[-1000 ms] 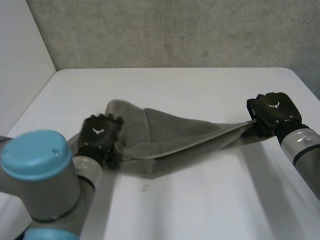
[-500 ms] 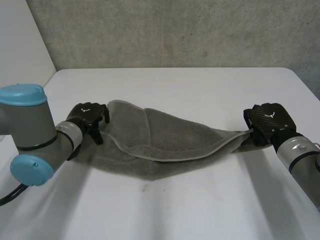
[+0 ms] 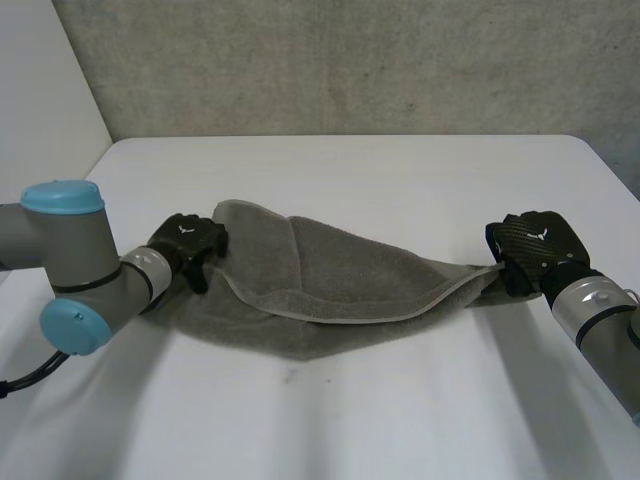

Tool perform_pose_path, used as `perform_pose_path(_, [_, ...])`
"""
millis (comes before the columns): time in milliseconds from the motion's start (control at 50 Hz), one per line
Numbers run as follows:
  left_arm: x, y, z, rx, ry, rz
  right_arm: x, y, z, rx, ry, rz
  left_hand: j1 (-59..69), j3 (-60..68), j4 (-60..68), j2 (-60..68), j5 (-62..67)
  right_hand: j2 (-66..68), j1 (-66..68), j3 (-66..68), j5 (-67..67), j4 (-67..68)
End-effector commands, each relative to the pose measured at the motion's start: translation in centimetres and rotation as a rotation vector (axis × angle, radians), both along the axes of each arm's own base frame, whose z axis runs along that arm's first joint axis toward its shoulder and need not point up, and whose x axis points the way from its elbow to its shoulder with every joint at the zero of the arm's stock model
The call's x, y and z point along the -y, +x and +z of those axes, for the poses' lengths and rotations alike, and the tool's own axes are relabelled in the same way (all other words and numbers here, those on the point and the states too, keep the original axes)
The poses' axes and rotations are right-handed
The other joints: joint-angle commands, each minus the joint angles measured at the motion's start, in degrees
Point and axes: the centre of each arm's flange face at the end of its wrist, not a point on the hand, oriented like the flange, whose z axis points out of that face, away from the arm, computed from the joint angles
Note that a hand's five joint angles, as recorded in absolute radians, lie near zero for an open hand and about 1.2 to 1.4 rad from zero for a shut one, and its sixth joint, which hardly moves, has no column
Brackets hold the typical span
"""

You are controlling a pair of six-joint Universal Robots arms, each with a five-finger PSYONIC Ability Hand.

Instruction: Fold the towel.

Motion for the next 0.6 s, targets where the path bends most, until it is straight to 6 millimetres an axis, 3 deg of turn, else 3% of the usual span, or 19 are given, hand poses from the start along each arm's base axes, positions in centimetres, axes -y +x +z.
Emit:
perform_pose_path(20, [0.5, -0.1, -0.5, 0.004, 0.014, 0.004, 0.0, 0.0, -0.1, 0.0, 0.003, 0.0, 4.89, 5.0, 5.01, 5.01, 5.07, 4.23, 2.72, 3.56, 2.59, 3.23])
perform_pose_path(200, [0.5, -0.1, -1.1, 0.014, 0.052, 0.003, 0.1, 0.0, -0.1, -0.002, 0.001, 0.0, 7.58, 7.69, 7.7, 7.7, 7.76, 4.23, 2.72, 3.56, 2.59, 3.23])
perform_pose_path(420, [0.2, -0.1, -0.9, 0.017, 0.056, 0.004, 0.2, 0.0, 0.0, 0.0, -0.003, -0.005, 42.37, 42.48, 42.5, 42.5, 42.56, 4.23, 2.72, 3.56, 2.59, 3.23])
perform_pose_path(480, [0.1, 0.1, 0.1, 0.032, 0.036, 0.017, 0.3, 0.0, 0.4, 0.001, -0.015, -0.006, 42.38, 42.49, 42.5, 42.5, 42.56, 4.23, 2.72, 3.56, 2.59, 3.23])
perform_pose_path(520, [0.1, 0.5, 2.6, 0.049, -0.02, 0.058, 0.4, 0.0, 0.7, 0.004, -0.025, -0.008, 42.38, 42.49, 42.5, 42.5, 42.56, 4.23, 2.72, 3.56, 2.59, 3.23])
perform_pose_path(580, [0.0, 0.8, 3.9, 0.052, -0.05, 0.086, 0.6, 0.1, 1.8, 0.015, -0.048, -0.009, 42.38, 42.49, 42.5, 42.5, 42.56, 4.23, 2.72, 3.56, 2.59, 3.23])
perform_pose_path(600, [-0.2, 1.1, 5.5, 0.051, -0.082, 0.115, 0.7, 0.1, 2.6, 0.024, -0.068, -0.007, 42.38, 42.49, 42.5, 42.5, 42.56, 4.23, 2.72, 3.56, 2.59, 3.23])
